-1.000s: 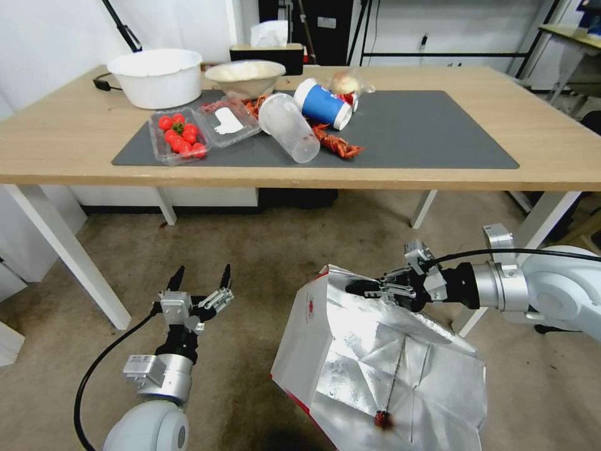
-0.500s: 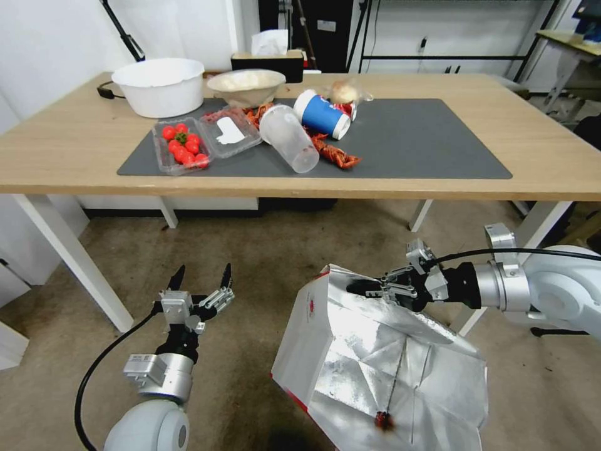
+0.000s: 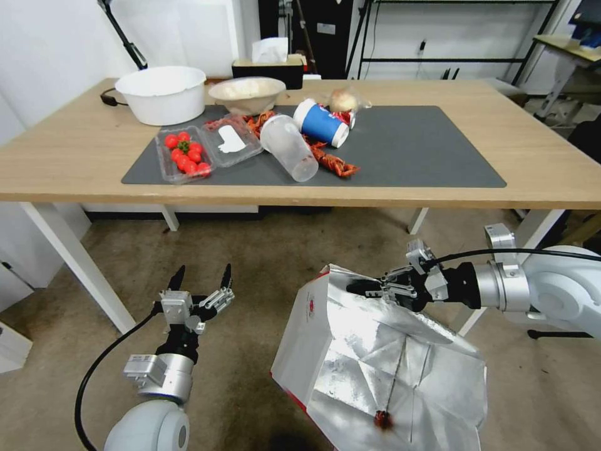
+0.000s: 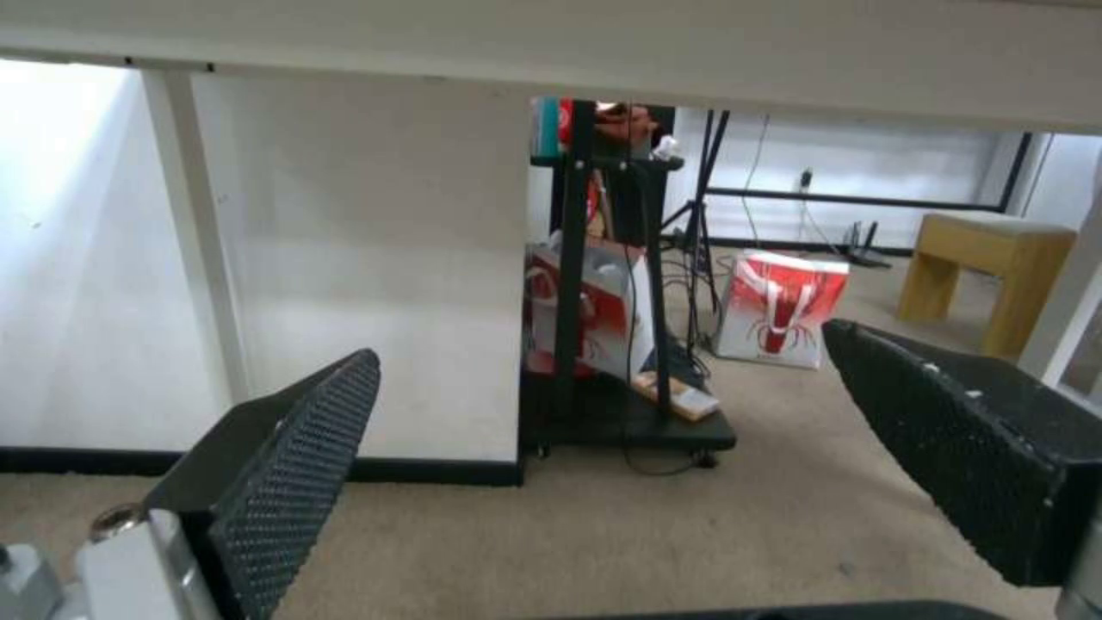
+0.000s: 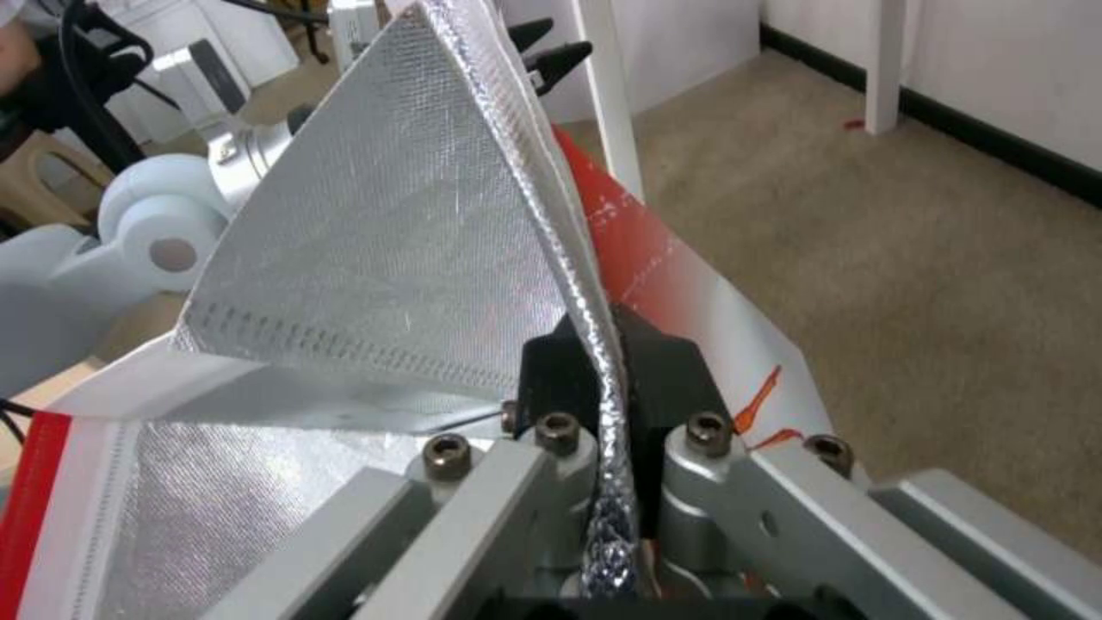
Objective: Pick up the food delivery bag from the floor and place it on the table.
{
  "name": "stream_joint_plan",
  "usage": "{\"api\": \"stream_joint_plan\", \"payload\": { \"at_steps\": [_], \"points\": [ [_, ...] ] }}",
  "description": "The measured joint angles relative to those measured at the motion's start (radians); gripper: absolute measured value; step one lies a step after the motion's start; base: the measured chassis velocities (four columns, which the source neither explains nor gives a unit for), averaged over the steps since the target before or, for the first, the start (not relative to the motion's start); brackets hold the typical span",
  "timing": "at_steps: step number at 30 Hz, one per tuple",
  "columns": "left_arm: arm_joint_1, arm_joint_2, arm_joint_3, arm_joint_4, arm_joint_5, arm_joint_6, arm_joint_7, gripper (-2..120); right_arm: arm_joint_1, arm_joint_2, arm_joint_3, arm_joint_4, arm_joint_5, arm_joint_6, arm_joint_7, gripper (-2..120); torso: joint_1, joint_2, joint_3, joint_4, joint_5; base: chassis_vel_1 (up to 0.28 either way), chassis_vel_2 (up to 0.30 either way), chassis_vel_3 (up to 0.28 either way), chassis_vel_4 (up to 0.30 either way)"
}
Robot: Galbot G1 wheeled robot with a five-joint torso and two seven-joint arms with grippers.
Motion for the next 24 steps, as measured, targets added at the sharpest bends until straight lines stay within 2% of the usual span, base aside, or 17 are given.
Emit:
{"api": "stream_joint_plan", "payload": {
  "at_steps": [24],
  "points": [
    [-0.001, 0.007, -0.003, 0.001, -0.004, 0.001, 0.0, 97, -0.005, 0.005, 0.0, 0.001, -0.002, 0.002, 0.004, 0, 0.036, 0.096, 0.06, 0.0001, -0.0001, 0.0, 0.0, 0.0, 0.0]
  ]
}}
